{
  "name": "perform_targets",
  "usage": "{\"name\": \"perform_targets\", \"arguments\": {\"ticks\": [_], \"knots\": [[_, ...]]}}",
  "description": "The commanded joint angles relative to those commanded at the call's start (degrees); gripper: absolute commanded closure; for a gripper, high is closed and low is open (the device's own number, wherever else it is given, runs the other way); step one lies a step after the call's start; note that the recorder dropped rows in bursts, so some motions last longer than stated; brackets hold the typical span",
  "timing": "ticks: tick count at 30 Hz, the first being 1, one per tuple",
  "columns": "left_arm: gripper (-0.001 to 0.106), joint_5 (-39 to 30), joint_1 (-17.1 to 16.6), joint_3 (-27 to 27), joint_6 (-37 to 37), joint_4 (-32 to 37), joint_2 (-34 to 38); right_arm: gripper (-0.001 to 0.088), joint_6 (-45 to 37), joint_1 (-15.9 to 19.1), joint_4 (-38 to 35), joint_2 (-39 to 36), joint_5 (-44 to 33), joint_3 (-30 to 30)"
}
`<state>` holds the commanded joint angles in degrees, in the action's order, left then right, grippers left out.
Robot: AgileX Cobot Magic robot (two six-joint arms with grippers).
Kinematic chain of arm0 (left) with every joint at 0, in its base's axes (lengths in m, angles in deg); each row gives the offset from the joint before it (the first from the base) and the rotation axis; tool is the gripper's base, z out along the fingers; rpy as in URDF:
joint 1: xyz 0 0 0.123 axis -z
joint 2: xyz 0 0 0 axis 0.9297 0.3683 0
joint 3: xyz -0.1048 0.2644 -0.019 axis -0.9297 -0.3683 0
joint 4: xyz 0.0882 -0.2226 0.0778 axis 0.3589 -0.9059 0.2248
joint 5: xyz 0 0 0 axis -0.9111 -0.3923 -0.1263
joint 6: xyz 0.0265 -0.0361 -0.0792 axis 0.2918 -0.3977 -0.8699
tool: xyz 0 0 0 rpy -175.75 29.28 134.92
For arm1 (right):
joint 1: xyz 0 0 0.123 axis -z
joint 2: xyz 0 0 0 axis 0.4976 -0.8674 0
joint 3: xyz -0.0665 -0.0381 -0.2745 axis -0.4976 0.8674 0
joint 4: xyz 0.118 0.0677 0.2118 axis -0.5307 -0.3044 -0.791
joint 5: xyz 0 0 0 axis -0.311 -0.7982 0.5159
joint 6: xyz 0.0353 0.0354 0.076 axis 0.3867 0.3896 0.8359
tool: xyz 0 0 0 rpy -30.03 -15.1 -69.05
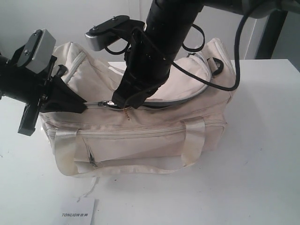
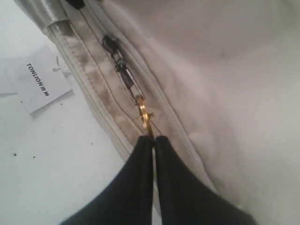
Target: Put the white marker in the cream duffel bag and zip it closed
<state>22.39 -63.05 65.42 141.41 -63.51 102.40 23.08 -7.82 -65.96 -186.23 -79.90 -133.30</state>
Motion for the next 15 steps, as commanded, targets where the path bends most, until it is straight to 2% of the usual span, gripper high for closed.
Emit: {"name": "perform_targets", "arguments": {"ticks": [8,15], "knots": [[0.105,0.0,0.0,0.0,0.0,0.0,0.0,0.0868,0.0,0.0,1.5,1.5,0.0,4.2],[0.105,0.0,0.0,0.0,-0.4,0.0,0.0,0.0868,0.0,0.5,2.0,1.7,0.0,4.5]]}}
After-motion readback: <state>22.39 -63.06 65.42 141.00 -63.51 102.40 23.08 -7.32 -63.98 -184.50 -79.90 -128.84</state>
